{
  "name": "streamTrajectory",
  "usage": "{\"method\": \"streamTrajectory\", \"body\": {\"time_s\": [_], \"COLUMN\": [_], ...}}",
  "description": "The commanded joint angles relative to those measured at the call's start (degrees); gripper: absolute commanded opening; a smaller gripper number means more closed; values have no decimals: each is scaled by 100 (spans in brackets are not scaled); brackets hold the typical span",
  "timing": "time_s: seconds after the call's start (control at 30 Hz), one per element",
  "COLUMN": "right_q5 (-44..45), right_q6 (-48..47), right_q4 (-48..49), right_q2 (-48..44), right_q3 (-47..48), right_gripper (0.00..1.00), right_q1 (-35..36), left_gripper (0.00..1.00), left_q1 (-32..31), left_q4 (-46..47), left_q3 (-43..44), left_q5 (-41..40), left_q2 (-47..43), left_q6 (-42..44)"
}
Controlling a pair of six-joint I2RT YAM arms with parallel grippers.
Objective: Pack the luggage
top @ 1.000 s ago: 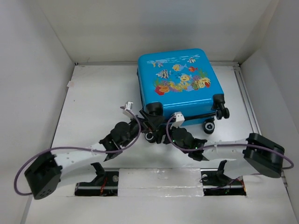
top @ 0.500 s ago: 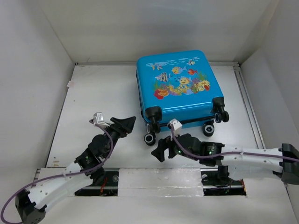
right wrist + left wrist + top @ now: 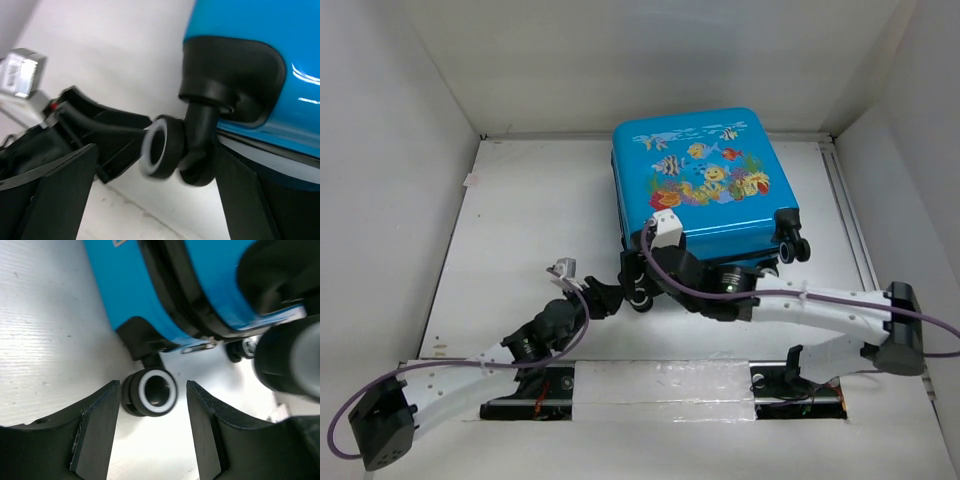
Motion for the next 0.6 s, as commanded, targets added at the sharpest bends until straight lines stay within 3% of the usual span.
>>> {"method": "streamTrajectory", "body": {"time_s": [0.0,0.23,0.33,0.47,0.57], "right_q5": [469,1207,1261,1130,1015], "right_q6": [-141,421,500,273,61], "right_q4": [-609,-1207,-1165,-602,-416], "right_q2": [490,931,931,685,685], "right_q3": [419,648,553,307,376], "right_gripper": [100,95,93,73,24], "right_q1": [-88,-88,-88,-141,-211], "left_gripper": [50,50,50,50,50], "left_q1": [-45,-98,-422,-791,-853], "left_q4": [875,1589,1712,1843,2046], "left_q3": [158,342,535,668,720], "left_q5": [2,82,-182,-542,-605], "left_q2": [491,1370,1678,2047,2188], "left_q6": [386,580,799,923,975]}}
